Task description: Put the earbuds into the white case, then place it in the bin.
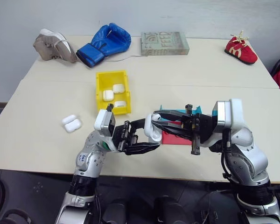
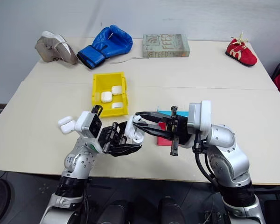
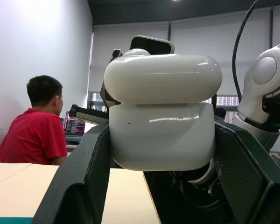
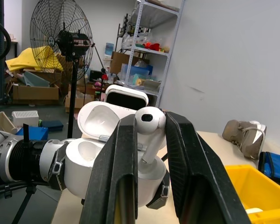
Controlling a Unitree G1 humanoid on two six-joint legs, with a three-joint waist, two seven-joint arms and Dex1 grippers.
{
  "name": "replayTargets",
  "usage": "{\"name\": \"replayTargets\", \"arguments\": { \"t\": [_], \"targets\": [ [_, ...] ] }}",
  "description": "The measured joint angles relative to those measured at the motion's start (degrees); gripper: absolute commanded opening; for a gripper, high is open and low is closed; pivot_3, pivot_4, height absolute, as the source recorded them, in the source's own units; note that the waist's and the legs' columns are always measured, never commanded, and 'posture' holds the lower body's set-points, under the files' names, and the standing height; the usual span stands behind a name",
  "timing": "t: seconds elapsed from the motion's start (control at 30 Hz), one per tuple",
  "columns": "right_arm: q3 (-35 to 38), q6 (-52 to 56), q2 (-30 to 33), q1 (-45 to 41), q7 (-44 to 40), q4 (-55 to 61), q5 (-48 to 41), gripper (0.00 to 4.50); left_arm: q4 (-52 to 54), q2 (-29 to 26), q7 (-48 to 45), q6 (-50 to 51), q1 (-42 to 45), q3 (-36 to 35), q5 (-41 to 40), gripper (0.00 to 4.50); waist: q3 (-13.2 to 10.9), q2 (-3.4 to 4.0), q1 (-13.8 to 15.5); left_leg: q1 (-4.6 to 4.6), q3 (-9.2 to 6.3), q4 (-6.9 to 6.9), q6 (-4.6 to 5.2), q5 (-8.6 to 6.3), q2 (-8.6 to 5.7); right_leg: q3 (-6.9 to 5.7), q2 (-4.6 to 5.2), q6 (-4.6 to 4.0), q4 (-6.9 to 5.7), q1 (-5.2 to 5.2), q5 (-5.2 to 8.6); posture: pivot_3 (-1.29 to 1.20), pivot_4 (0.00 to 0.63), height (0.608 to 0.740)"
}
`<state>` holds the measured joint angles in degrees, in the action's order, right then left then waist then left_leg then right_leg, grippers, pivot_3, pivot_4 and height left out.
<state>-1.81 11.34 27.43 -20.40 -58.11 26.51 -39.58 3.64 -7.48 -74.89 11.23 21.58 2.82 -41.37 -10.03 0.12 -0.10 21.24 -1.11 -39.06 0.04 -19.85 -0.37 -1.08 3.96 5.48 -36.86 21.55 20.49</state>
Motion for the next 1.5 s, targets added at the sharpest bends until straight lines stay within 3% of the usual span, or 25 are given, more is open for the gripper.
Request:
{"name": "replayTargets", "arguments": {
  "t": [0.27, 0.3, 0.63, 0.87, 1.1, 1.3, 1.5],
  "targets": [
    [0.18, 0.04, 0.76, 0.71, -0.18, -0.05, -1.25, 0.43, -0.05, 0.21, 0.26, -0.24, 0.01, -0.04, 0.21, 2.78, 0.0, 0.0, 0.0, 0.0, 0.0, 0.0, 0.0, 0.0, 0.0, 0.0, 0.0, 0.0, 0.0, 0.0, 0.0, 0.0, 0.15, 0.74],
    [0.3, 0.03, 0.75, 0.74, -0.2, -0.08, -1.5, 1.15, -0.05, 0.45, 0.26, -0.43, 0.02, -0.04, 0.2, 2.78, 0.0, 0.0, 0.0, 0.0, 0.0, 0.0, 0.0, 0.0, 0.0, 0.0, 0.0, 0.0, 0.0, 0.0, 0.0, 0.0, 0.15, 0.74],
    [4.59, 4.24, 5.1, 2.61, -0.96, 0.39, -6.48, 4.43, 0.16, 0.5, 0.43, -1.39, 0.23, -0.47, 0.14, 2.78, -0.01, -0.01, 0.13, 0.02, -0.01, 0.01, 0.01, 0.0, 0.0, -0.01, 0.01, 0.0, 0.03, -0.02, 0.0, 0.0, 0.15, 0.74],
    [22.66, 5.15, 16.67, 20.46, -4.63, -1.98, -6.17, 4.48, -0.55, -3.38, 0.38, -4.12, -2.74, -2.8, 1.14, 2.78, -0.03, -0.05, 1.21, 0.02, 0.01, 0.1, 0.13, -0.07, -0.01, -0.07, 0.02, 0.0, 0.29, -0.15, 0.0, 0.0, 0.15, 0.74],
    [35.56, -11.44, 17.87, 34.34, -10.23, -29.94, 7.85, 4.48, -2.58, -6.8, 0.42, -7.14, -6.96, -4.63, 2.88, 2.78, -0.03, -0.05, 1.41, -0.13, 0.14, 0.07, 0.24, -0.11, -0.03, 0.03, 0.03, 0.05, 0.42, -0.34, -0.03, 0.0, 0.15, 0.74],
    [34.01, -14.33, 20.91, 31.03, -6.6, -35.76, 15.47, 4.48, -2.03, -7.23, 3.24, -7.44, -8.76, -4.66, 3.73, 2.78, 0.04, 0.12, -0.51, -0.25, 0.29, 0.07, 0.17, -0.06, 0.03, 0.16, 0.0, 0.05, 0.3, -0.3, -0.02, 0.0, 0.15, 0.74],
    [20.83, -2.55, 28.72, 10.39, -6.13, -30.59, 17.59, 4.48, -1.22, -7.22, 6.02, -7.49, -9.1, -4.16, 4.37, 2.78, 0.04, 0.16, -1.19, -0.13, 0.16, 0.05, 0.09, 0.02, 0.03, 0.1, 0.01, 0.05, 0.05, -0.08, -0.02, 0.0, 0.15, 0.74]
  ]
}}
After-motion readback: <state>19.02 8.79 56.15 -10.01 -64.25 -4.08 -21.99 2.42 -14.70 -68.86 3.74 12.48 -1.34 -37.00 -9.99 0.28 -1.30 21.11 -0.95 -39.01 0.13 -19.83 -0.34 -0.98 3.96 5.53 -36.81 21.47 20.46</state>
